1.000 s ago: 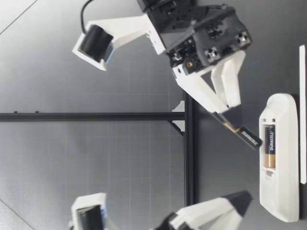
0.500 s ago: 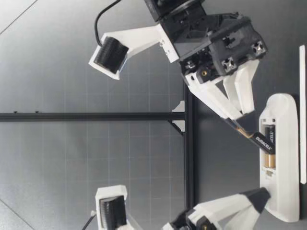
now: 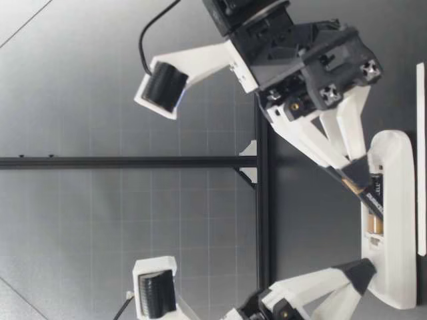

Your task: Place the battery into the slot of the remote controller.

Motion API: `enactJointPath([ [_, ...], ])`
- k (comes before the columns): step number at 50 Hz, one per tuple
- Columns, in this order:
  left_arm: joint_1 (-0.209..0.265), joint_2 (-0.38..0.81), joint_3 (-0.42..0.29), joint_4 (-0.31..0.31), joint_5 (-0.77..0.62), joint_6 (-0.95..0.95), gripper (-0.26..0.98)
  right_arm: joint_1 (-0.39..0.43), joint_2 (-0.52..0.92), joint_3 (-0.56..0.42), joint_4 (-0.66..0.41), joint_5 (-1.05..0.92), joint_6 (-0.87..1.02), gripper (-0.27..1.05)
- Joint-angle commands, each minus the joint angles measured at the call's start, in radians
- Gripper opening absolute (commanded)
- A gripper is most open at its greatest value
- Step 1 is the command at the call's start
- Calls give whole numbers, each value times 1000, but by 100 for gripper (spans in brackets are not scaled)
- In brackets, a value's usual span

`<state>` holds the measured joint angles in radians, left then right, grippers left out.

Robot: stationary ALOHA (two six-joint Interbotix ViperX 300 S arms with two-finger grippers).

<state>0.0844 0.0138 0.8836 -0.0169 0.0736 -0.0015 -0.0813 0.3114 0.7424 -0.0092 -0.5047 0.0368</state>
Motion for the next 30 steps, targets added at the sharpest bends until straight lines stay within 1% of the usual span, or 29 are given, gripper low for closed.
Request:
enactJointPath([
  [1,3,-8,-5,0,6,0,-18,8,-9,-26,0,11,0,1],
  [11,3,-9,-5,0,8,0,-18,8,-12,-38,0,48,0,1],
  [23,3,-11,-5,0,8,-2,-18,8,-20,-69,0,143,-2,3],
  [30,3,-12,-3,0,8,-2,-18,6,-20,-97,0,210,-3,7],
])
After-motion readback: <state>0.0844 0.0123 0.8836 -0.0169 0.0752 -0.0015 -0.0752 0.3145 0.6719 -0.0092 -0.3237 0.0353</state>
